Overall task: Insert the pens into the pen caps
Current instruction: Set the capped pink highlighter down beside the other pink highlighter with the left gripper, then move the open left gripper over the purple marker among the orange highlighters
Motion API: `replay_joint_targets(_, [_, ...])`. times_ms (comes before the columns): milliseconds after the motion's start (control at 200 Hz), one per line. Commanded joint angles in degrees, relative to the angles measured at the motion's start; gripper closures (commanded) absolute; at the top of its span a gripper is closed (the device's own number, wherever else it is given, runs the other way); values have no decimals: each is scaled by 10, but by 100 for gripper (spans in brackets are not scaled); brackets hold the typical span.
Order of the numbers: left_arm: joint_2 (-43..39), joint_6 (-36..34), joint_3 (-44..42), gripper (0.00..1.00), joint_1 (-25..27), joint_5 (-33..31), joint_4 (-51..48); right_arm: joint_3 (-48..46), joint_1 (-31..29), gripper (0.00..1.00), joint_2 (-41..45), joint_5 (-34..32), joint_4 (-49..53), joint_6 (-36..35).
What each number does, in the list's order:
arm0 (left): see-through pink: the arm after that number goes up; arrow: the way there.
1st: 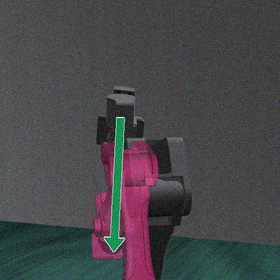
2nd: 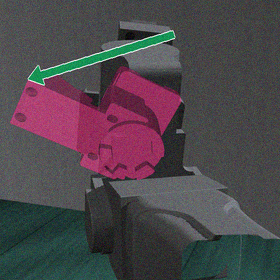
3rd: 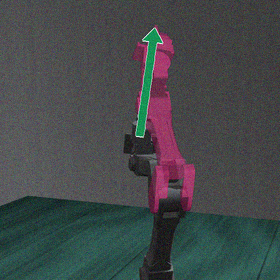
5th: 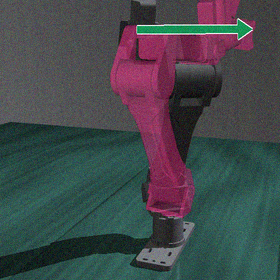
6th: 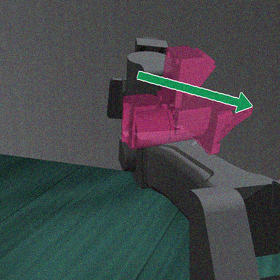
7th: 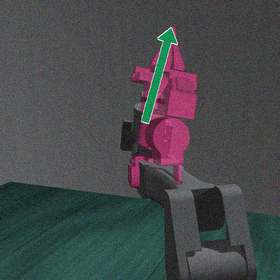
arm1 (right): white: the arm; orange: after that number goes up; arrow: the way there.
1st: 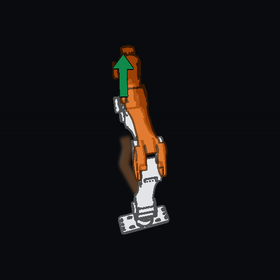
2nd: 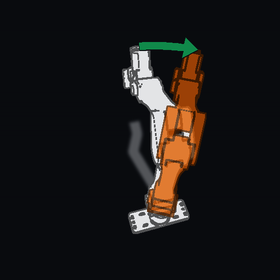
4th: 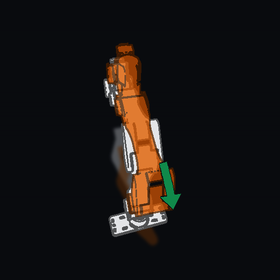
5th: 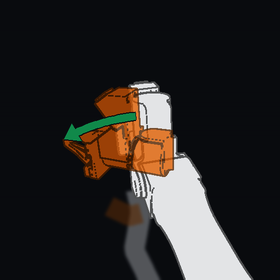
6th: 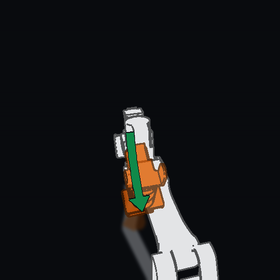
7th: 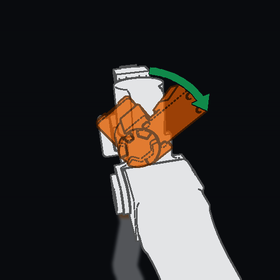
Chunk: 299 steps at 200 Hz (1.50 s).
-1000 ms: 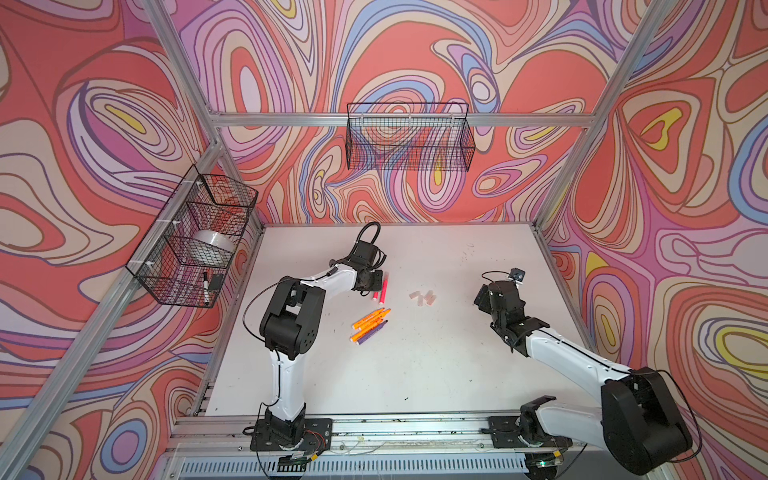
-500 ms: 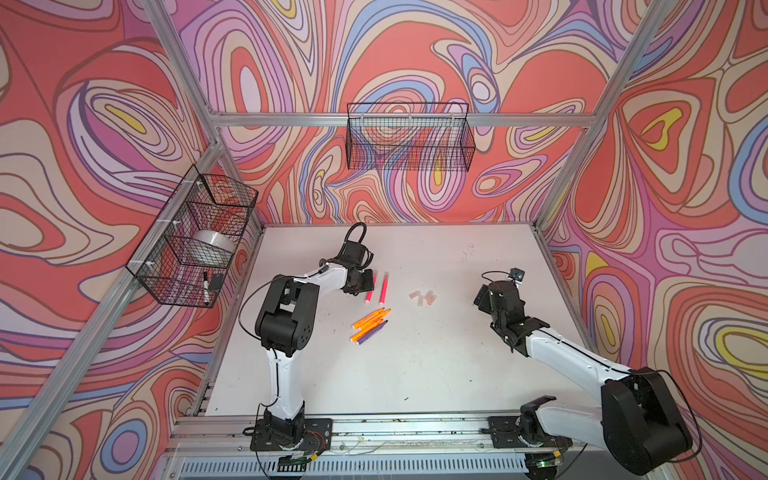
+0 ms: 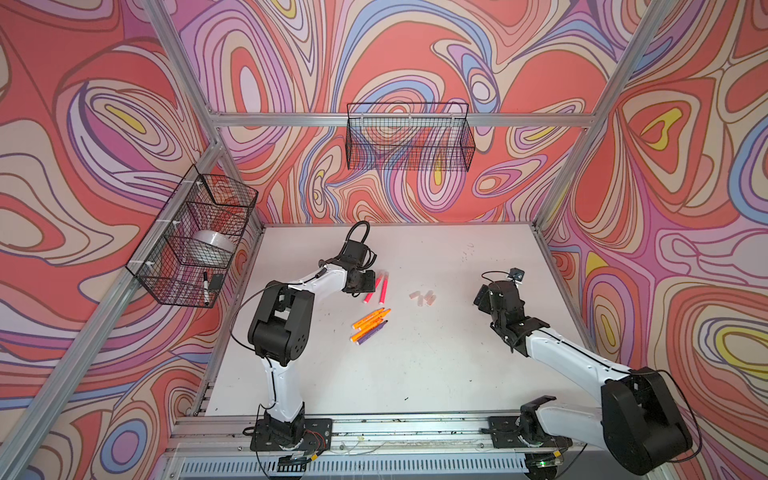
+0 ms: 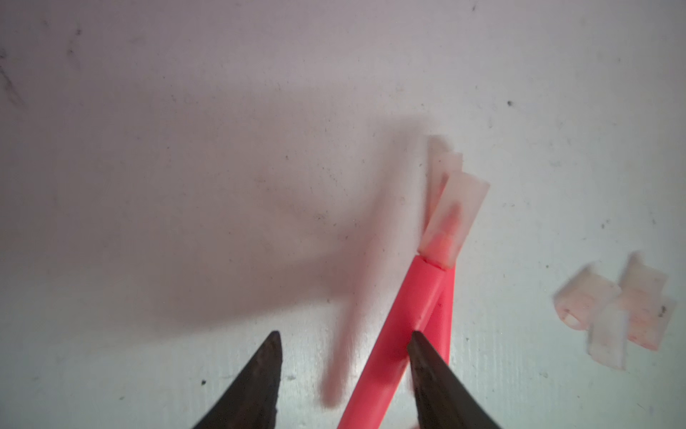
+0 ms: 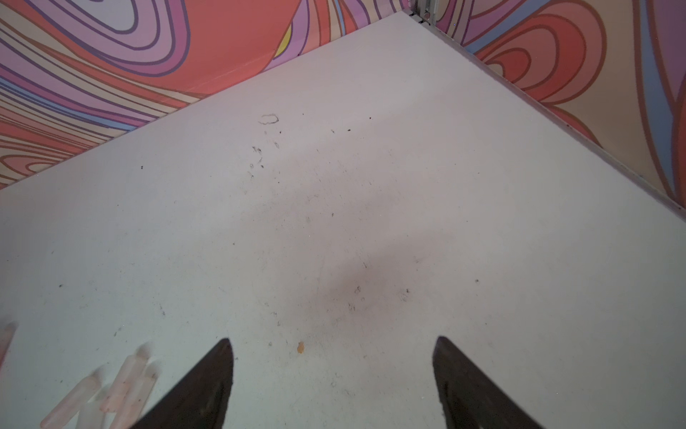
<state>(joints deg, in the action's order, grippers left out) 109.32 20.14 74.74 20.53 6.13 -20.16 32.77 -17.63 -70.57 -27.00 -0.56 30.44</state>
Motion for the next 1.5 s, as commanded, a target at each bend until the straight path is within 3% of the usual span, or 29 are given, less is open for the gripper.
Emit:
replay_joint_targets(0, [-41, -13, -12, 36, 0, -23, -8, 7, 4, 13, 3, 3, -6, -7])
replay_joint_targets(155, [-62, -7, -44, 35, 1, -19, 11, 6, 4, 13, 4, 3, -7, -7])
replay_joint_targets(225, [-35, -9, -29, 39, 2, -19, -6, 5, 4, 13, 3, 4, -8, -8])
replay_joint_targets(330, [25, -12, 26, 57, 4, -31, -62, 5, 4, 13, 4, 5, -8, -8])
replay_joint_targets(386, [35, -10, 28, 74, 5, -40, -59, 5, 4, 13, 4, 5, -7, -8])
replay_joint_targets(511, [44, -9, 33, 90, 5, -47, -56, 4, 4, 13, 5, 5, -8, -9])
replay_joint_targets(681, [46, -11, 32, 100, 5, -38, -52, 6, 4, 13, 3, 6, -8, -8])
replay_joint_targets(1102, [14, -5, 29, 100, 6, -17, -52, 4, 4, 13, 5, 6, -9, -10])
replay_joint_targets(1327, [-79, -14, -38, 80, 44, -51, -50, 4, 4, 13, 6, 6, -11, -10])
replay_joint_targets(1492, [-182, -7, -142, 74, 103, -68, -24, 1, 4, 13, 8, 7, -13, -10])
